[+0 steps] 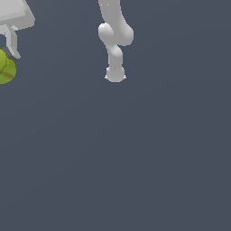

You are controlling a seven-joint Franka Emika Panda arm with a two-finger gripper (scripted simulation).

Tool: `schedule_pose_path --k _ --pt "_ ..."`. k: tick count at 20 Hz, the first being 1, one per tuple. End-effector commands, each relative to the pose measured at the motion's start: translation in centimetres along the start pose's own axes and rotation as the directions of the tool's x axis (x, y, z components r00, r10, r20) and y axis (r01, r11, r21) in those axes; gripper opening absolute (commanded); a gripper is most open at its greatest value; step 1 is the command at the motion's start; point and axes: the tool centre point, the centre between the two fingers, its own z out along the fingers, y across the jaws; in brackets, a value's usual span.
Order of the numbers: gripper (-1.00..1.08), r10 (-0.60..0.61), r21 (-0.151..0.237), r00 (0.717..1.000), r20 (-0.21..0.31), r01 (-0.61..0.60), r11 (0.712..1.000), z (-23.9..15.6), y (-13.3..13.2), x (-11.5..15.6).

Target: Pick up the object and move it to a goal position.

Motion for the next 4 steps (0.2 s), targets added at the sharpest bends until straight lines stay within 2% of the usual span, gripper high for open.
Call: schedule_pose_path --k 1,4 --pt "-1.00 -0.004 0.002 1.000 -0.005 0.004 1.000 -0.33 0.10 0.23" --pt "-1.00 -0.004 0.002 1.000 -0.005 0.004 1.000 -0.38 0.16 0.28"
